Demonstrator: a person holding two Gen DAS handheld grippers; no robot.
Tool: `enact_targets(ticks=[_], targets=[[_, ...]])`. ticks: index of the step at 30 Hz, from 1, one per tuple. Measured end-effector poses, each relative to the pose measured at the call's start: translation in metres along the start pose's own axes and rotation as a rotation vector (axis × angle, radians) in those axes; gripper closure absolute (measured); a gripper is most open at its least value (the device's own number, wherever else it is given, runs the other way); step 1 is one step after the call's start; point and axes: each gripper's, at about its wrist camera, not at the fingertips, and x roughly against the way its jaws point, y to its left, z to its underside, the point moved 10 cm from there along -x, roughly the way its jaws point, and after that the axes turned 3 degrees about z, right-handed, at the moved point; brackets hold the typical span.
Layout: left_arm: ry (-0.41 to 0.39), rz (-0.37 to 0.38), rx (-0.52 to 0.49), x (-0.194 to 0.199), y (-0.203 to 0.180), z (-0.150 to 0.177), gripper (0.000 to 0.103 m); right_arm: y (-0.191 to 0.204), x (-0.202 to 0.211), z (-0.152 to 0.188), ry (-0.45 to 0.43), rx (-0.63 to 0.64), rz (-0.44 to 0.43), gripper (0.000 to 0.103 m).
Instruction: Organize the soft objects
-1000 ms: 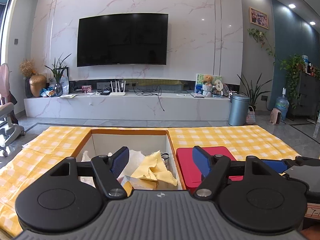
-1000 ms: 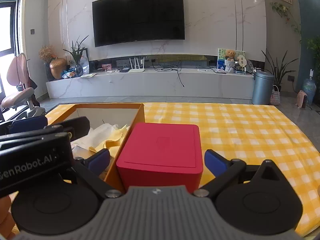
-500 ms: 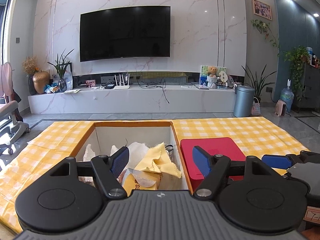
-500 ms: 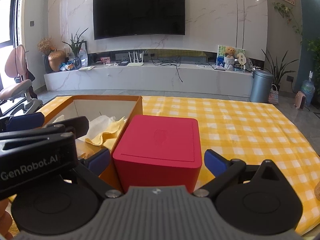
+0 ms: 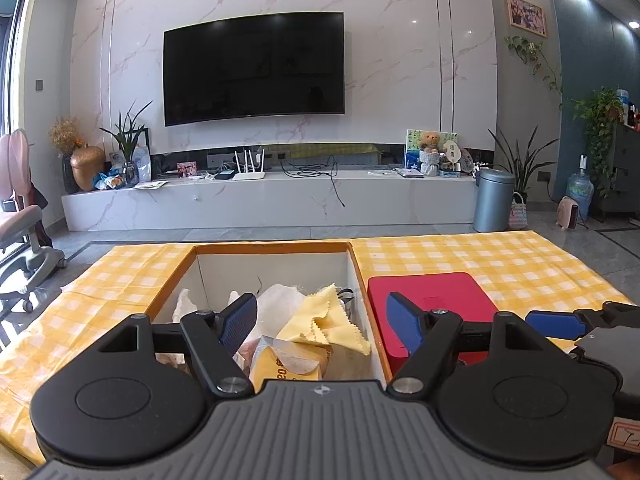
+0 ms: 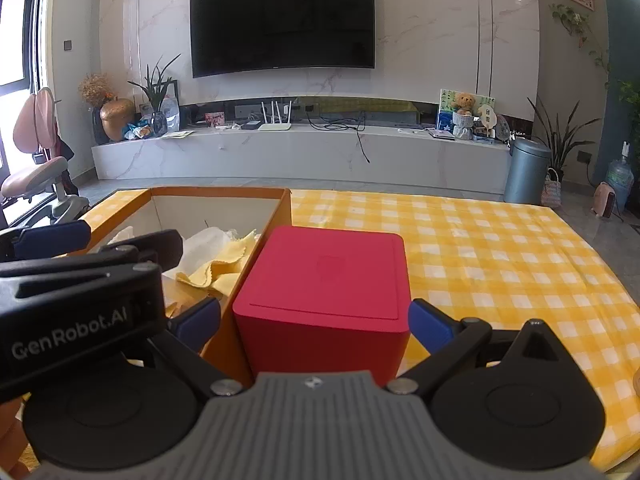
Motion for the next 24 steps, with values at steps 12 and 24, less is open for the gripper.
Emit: enact_targets(ticks=[12, 24], targets=[[0.004, -0.008, -0.005, -0.001, 0.0002, -0.0002, 0.017, -0.0011, -0.0024, 0.0007, 0.004, 0.004, 0.004, 0.005], [0.01, -0.013, -0.004, -0.0009, 0.0035, 0.0023, 0.016, -0.0004, -0.0025, 0.001, 0.009, 0.005, 0.008, 0.005]])
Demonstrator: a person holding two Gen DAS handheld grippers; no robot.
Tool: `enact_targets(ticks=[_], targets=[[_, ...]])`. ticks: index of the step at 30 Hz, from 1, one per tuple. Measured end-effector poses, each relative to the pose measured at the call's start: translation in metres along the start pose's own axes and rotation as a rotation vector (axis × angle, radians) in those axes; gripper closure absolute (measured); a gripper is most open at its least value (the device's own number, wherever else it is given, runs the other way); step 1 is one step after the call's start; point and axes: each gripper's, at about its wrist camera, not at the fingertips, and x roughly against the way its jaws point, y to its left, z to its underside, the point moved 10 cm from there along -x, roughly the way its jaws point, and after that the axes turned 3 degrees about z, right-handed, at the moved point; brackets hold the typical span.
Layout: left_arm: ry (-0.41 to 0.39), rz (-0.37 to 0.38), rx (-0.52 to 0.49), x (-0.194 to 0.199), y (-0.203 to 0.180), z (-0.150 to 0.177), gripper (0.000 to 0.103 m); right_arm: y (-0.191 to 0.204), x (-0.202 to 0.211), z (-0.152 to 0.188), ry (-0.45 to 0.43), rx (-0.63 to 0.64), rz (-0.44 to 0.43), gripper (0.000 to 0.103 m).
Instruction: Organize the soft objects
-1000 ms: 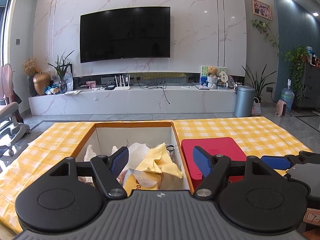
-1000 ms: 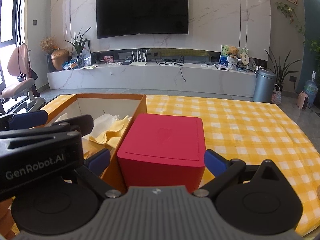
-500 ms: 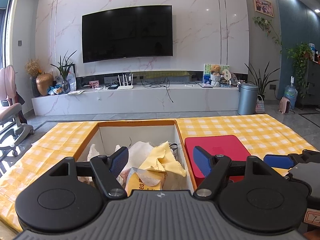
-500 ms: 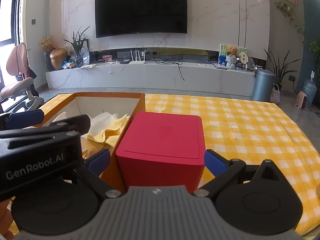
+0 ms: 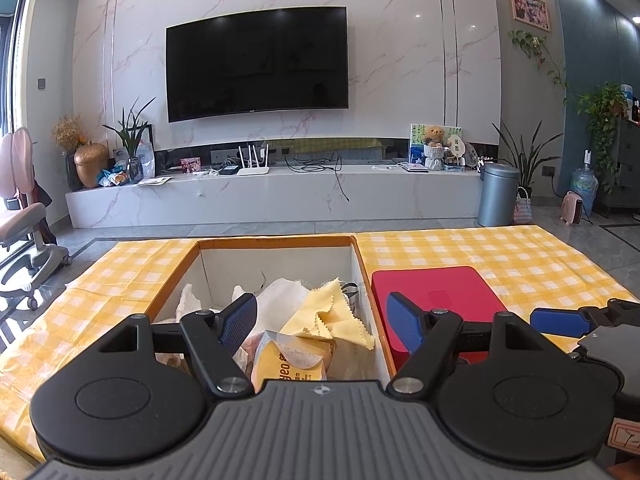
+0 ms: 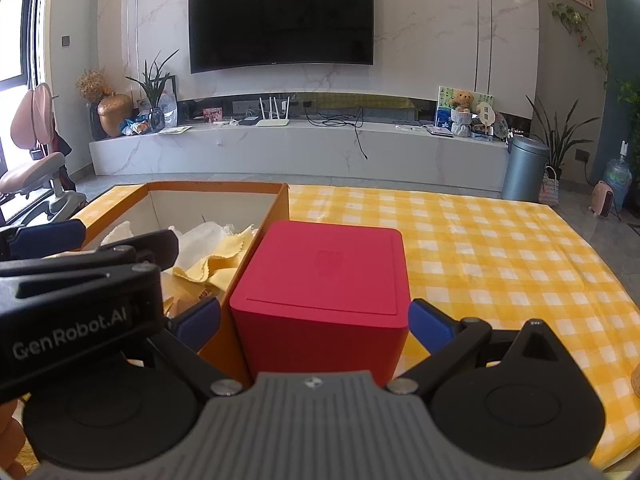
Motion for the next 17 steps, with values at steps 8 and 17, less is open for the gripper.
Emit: enact_targets(ticks=[8, 17], targets=[[0.01, -0.006, -0.006, -0.0021, -0.001, 0.0017, 0.016, 0.0009, -0.002, 0.0007, 0.01, 0.007, 0.006, 0.005], [0.01, -0.013, -0.015, -0.0021, -0.0001, 0.002, 0.016, 0.002, -0.0027, 0.0011, 0.014, 0.01, 0.007, 0.005]])
